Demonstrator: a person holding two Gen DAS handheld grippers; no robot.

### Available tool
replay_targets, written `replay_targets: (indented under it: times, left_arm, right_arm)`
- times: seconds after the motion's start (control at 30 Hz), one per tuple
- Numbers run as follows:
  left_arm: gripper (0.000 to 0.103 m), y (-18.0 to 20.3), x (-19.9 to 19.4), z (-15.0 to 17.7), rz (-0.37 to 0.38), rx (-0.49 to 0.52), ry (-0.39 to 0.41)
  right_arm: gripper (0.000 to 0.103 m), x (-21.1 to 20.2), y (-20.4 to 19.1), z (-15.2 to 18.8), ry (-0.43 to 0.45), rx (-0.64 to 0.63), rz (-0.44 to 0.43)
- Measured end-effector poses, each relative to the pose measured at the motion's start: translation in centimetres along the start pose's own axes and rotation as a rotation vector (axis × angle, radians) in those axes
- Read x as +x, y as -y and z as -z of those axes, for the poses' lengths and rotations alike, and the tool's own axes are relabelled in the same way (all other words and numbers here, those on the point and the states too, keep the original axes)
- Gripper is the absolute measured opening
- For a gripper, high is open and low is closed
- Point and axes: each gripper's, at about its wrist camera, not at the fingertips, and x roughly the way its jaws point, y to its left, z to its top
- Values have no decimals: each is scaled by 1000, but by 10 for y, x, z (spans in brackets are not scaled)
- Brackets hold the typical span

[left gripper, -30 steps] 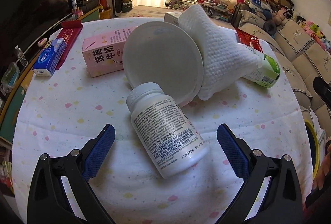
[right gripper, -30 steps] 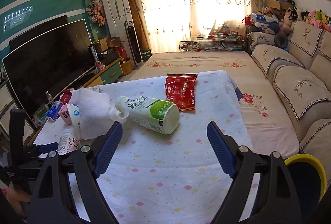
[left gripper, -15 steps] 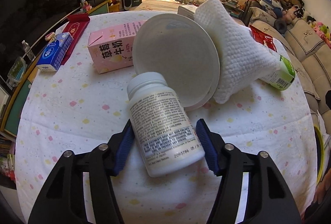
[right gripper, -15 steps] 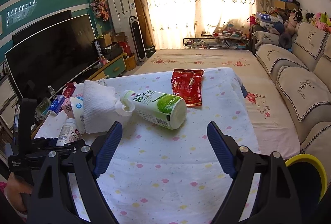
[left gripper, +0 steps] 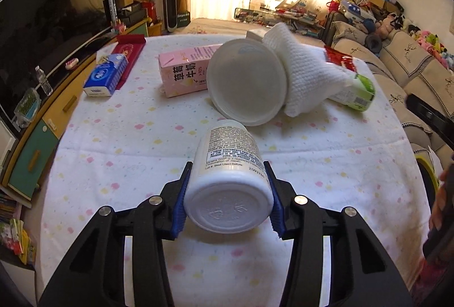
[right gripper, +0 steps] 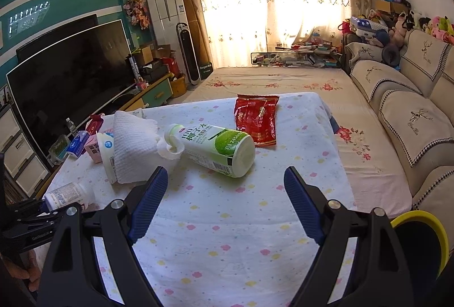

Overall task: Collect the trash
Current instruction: 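Grasp the white pill bottle with the left tool, then carry the pill bottle over the bin and open the left tool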

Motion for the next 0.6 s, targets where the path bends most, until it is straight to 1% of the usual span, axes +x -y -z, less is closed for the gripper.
replay_targets:
  times: [0.13,0.23,0.33,0.47,0.53,0.6]
  left_arm:
    - [47,2,-32,12,10,32,51]
    - [47,9,-54,19,40,51,78]
    - [47,23,-71,24,76,75,90]
    - [47,49,-86,23,120,132,99]
    - [47,67,-90,21,156,169,101]
    - [47,86,-91,19,195,200,97]
  right_arm:
    - [79,-1,-1,0,5,-3,-1]
    - [79,-3,-1,-1,7,-6,2]
    - [79,-12,1,-4,35,-5,18]
    - [79,-44,15,-3,69,24,-1]
    - [79,-64,25,3,93,26,17]
    - [79,-88,41,13,113,23,68]
